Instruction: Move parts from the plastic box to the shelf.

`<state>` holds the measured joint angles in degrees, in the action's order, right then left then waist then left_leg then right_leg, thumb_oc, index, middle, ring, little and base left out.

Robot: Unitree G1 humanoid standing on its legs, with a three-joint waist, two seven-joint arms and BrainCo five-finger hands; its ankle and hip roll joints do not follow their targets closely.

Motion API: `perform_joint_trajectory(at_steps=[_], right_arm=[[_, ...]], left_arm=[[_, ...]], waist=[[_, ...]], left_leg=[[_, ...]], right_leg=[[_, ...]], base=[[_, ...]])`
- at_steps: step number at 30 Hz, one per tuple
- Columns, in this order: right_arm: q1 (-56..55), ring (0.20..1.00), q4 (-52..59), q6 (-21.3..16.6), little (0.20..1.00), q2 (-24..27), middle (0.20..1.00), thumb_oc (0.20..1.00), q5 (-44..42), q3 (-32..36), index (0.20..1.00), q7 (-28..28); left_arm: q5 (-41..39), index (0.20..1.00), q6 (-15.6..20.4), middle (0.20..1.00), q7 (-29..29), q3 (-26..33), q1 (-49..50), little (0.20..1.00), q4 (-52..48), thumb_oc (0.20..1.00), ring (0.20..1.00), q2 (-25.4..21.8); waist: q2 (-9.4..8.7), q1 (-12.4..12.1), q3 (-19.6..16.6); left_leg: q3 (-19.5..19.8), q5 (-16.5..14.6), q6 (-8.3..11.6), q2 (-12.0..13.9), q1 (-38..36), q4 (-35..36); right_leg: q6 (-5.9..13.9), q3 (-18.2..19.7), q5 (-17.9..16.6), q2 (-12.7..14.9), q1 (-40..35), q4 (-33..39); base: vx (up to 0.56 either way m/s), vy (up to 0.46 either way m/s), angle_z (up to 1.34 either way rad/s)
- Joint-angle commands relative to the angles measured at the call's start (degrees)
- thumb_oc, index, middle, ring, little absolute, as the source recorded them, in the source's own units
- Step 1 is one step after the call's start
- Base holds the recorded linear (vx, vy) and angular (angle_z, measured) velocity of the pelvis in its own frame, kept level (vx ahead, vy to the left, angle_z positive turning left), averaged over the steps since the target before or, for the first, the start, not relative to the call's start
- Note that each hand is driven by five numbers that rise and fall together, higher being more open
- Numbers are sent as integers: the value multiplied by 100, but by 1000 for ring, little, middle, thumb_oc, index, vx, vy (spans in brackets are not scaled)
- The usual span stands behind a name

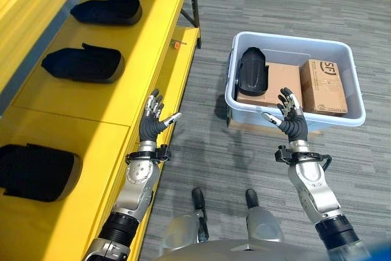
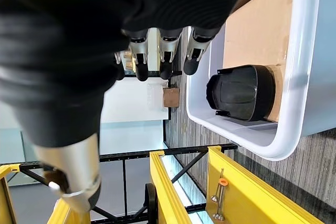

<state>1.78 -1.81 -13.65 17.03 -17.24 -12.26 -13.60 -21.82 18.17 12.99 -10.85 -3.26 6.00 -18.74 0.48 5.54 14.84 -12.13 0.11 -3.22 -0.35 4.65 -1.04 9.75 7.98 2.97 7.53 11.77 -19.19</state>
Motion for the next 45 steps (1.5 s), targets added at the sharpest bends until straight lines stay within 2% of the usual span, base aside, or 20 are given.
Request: perform_joint_trajectory(at_steps=[1,4,8,11,13,16,20,23,28,29,30,32,33,34,35,36,37,38,40,45], right_arm=[[40,1000,297,-203,1000,42,1000,1000,75,0,1000,27],[167,1000,236,-203,1000,51,1000,1000,89,-26,1000,-40],[201,1000,269,-133,1000,52,1000,1000,237,-8,1000,-98],[67,1000,355,-165,1000,92,1000,1000,160,61,1000,-94],[54,1000,354,-167,1000,127,1000,1000,136,94,1000,-108],[45,1000,376,-214,1000,262,1000,1000,97,195,1000,-140],[41,1000,388,-259,1000,304,1000,1000,90,241,1000,-169],[60,1000,339,-290,1000,391,1000,1000,68,276,1000,-236],[105,1000,309,-340,1000,426,1000,1000,59,255,1000,-297],[126,1000,294,-367,1000,435,1000,1000,42,221,1000,-313],[133,1000,300,-389,1000,469,1000,1000,13,193,1000,-320],[142,1000,302,-419,1000,487,1000,1000,16,188,1000,-326],[129,1000,314,-436,1000,504,1000,1000,60,213,1000,-372],[115,1000,284,-439,1000,493,1000,1000,78,222,1000,-466],[114,1000,284,-439,1000,492,1000,1000,78,222,1000,-467],[118,1000,212,-414,1000,478,1000,1000,154,210,1000,-566],[117,1000,212,-413,1000,480,1000,1000,156,208,1000,-568],[165,1000,175,-425,1000,466,1000,1000,164,169,1000,-554],[174,1000,213,-406,1000,430,1000,1000,117,166,1000,-535],[234,1000,236,-314,1000,282,1000,1000,-31,98,1000,-373]], left_arm=[[94,1000,196,1000,32,108,34,1000,-402,1000,1000,-188],[33,1000,217,1000,39,82,-33,1000,-305,1000,1000,-139],[84,1000,175,1000,105,101,-29,1000,-230,1000,1000,-90],[185,1000,164,1000,79,-25,-47,1000,-153,1000,1000,-18],[176,1000,174,1000,83,-63,-82,1000,-111,1000,1000,17],[85,1000,181,1000,79,-146,-123,1000,-117,1000,1000,83],[44,1000,196,1000,88,-206,-164,1000,-91,1000,1000,114],[-33,1000,180,1000,69,-272,-189,1000,-81,1000,1000,176],[-89,1000,188,1000,75,-280,-189,1000,-97,1000,1000,205],[-119,1000,195,1000,81,-273,-172,1000,-113,1000,1000,224],[-186,1000,193,1000,79,-282,-179,1000,-152,1000,1000,243],[-196,1000,188,1000,92,-304,-215,1000,-155,1000,1000,236],[-166,1000,160,1000,136,-293,-243,1000,-194,1000,1000,233],[-216,1000,146,1000,139,-226,-191,1000,-231,1000,1000,232],[-217,1000,145,1000,139,-226,-190,1000,-232,1000,1000,232],[-170,1000,181,1000,273,-103,-177,1000,-177,1000,1000,233],[-168,1000,184,1000,274,-103,-177,1000,-174,1000,1000,236],[-170,1000,276,1000,378,-67,-212,1000,-74,1000,1000,274],[-229,1000,250,1000,331,-82,-253,1000,-75,1000,1000,245],[-244,1000,268,1000,291,-182,-543,1000,-69,1000,1000,68]], waist=[[-14,-42,5],[42,67,52],[-102,112,63],[-257,126,-39],[-237,155,-87],[-125,252,-157],[-71,323,-139],[30,351,-117],[81,349,-61],[72,317,-7],[-73,157,181],[-175,99,263],[-344,49,357],[-382,28,308],[-390,15,316],[-272,-85,298],[-273,-101,303],[-208,-147,309],[-196,-157,295],[-194,-64,206]], left_leg=[[72,-240,59,-16,-17,-251],[15,-298,158,-12,-289,-38],[-168,-443,371,60,-662,122],[-108,-603,435,-35,-809,128],[-45,-611,463,-8,-806,129],[91,-665,599,212,-841,57],[123,-635,712,370,-853,-9],[156,-442,872,657,-859,-132],[225,-147,1007,851,-703,-667],[302,64,1052,961,-488,-1323],[576,426,1107,823,240,-2695],[801,450,1095,632,541,-3065],[819,288,1007,747,951,-3078],[577,375,961,1411,978,-2093],[560,382,961,1408,950,-2072],[424,1093,1164,1964,799,-213],[394,1131,1174,1968,743,-139],[571,877,1182,1931,610,-480],[575,669,1166,1811,655,-623],[87,292,1055,1379,390,-586]], right_leg=[[-33,-1066,-802,262,25,-368],[-62,-1385,-939,443,244,639],[252,-1937,-1747,899,379,2114],[284,-1950,-1948,919,108,2311],[278,-1953,-1982,901,74,2318],[136,-1982,-1606,750,68,1995],[38,-1958,-1361,632,136,1789],[-141,-2018,-997,402,194,1505],[-323,-1965,-733,205,190,1371],[-439,-1905,-623,102,114,1367],[-640,-1825,-526,37,-87,1398],[-692,-1818,-506,70,-119,1401],[-670,-1819,-450,132,-226,1399],[-530,-1778,-386,163,-350,1463],[-530,-1764,-386,166,-358,1464],[-353,-1583,-227,192,-419,1372],[-357,-1565,-211,186,-414,1349],[-310,-1398,-79,252,-423,1078],[-267,-1366,-139,309,-415,1075],[-13,-1220,-417,717,-596,1228]], base=[[120,79,-18],[185,30,-49],[219,-101,-22],[288,-149,8],[178,-98,40],[206,-170,4],[105,-113,11],[172,-210,13],[116,-162,11],[26,-230,5],[17,-224,5],[5,-149,-22],[180,-19,-41],[185,26,-11],[349,425,36],[218,334,39],[330,500,-1],[109,162,-68],[103,183,-124],[136,281,-34]])
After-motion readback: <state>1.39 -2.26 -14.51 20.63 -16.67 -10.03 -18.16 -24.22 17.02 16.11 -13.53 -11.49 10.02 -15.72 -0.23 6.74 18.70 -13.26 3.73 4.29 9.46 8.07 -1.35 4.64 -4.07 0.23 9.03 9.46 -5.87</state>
